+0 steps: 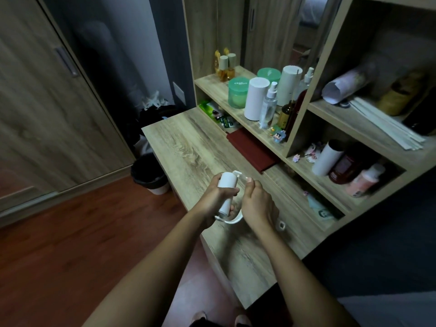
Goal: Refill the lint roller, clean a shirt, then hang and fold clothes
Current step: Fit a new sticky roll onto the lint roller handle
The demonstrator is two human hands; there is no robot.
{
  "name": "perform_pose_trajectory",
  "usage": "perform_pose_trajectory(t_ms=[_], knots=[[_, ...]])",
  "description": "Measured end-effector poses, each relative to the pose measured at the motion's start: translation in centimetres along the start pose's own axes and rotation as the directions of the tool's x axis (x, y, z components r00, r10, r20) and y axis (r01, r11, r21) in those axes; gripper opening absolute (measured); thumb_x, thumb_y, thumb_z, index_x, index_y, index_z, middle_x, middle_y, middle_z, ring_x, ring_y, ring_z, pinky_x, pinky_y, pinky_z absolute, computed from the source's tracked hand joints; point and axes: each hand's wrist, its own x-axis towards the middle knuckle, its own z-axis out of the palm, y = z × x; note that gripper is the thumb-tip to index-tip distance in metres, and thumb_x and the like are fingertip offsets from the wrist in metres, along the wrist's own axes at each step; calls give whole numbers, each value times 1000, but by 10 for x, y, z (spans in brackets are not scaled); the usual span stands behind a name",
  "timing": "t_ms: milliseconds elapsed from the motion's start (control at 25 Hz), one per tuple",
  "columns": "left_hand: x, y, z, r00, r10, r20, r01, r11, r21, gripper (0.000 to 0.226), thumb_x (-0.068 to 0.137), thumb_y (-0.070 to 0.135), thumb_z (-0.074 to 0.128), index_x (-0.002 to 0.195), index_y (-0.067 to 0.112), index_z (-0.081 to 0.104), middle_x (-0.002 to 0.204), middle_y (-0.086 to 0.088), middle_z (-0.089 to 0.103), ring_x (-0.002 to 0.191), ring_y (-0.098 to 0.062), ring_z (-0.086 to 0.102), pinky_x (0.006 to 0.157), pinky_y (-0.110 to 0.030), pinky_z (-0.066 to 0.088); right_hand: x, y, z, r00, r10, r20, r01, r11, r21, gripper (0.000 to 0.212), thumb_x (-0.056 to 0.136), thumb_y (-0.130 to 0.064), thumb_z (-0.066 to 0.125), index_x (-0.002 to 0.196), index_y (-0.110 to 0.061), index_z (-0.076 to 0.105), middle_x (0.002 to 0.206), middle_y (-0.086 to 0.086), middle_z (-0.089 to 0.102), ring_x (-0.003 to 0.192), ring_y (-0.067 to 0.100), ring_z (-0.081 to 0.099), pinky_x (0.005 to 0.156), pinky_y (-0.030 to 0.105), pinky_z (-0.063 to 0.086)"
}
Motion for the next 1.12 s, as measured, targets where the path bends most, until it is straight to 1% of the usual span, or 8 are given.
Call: perform_pose_trajectory(t_ms=[160, 360, 560, 640, 760, 880, 1000, 1120], knots=[[-1, 0, 1, 999, 48, -8, -48, 999, 15, 41, 85, 3, 57, 101, 38, 44, 98, -17, 49, 44, -19, 50, 40, -23, 43, 0, 0, -1, 1000, -2, -22, 2, 1000, 10, 45, 98, -42, 21, 119, -18, 53, 116, 13, 64, 108, 34, 57, 84, 39, 39], [-2, -3, 3, 998, 56, 5, -56, 997, -53, 41, 88, 2, 51, 116, 29, 40, 90, -14, 51, 39, -18, 49, 38, -20, 42, 0, -1, -3, 999, -27, -19, 26, 999, -33, 46, 98, -42, 20, 120, -18, 53, 116, 13, 64, 107, 34, 58, 83, 39, 39], [-1, -5, 2, 998, 47, 34, -44, 996, -82, 49, 80, 6, 54, 121, 28, 39, 94, -17, 50, 43, -20, 50, 40, -23, 44, 0, 1, -3, 999, -37, -29, 35, 998, -52, 46, 98, -43, 21, 118, -18, 53, 115, 14, 64, 106, 35, 58, 81, 39, 40], [0, -4, -2, 998, 23, 61, -18, 997, -75, 52, 81, 9, 55, 127, 27, 36, 94, -16, 51, 46, -20, 53, 44, -26, 48, 1, 2, -3, 998, -49, -32, 47, 996, -69, 45, 98, -42, 21, 117, -17, 53, 113, 14, 65, 104, 35, 58, 78, 38, 39], [-1, 2, -4, 995, -26, 94, 28, 1000, -10, 45, 89, 9, 54, 126, 29, 37, 93, -12, 51, 52, -24, 54, 49, -28, 50, 1, 4, -3, 998, -41, -36, 39, 997, -67, 45, 98, -42, 21, 115, -16, 54, 112, 14, 65, 104, 35, 59, 77, 37, 38], [-1, -1, 3, 997, 57, -48, -54, 996, 66, 39, 86, 9, 55, 115, 32, 46, 94, -14, 49, 60, -23, 51, 48, -27, 46, -1, 3, -1, 998, -29, -58, 25, 998, -60, 46, 98, -43, 21, 115, -16, 54, 113, 15, 65, 105, 36, 59, 81, 39, 41], [-6, -7, 10, 953, 198, -229, -146, 963, 228, 38, 76, 20, 66, 102, 42, 52, 88, -7, 57, 60, -22, 54, 47, -25, 47, -2, 1, 0, 997, -28, -73, 23, 998, -63, 45, 98, -43, 22, 117, -16, 53, 114, 14, 65, 106, 35, 59, 83, 39, 41], [-13, -11, 10, 908, 318, -272, -175, 879, 443, 49, 67, 21, 71, 103, 45, 47, 79, 0, 60, 63, -23, 61, 54, -29, 53, 0, 4, -2, 998, -56, 26, 57, 998, -23, 46, 98, -43, 20, 120, -18, 52, 118, 12, 63, 109, 34, 56, 88, 41, 40]])
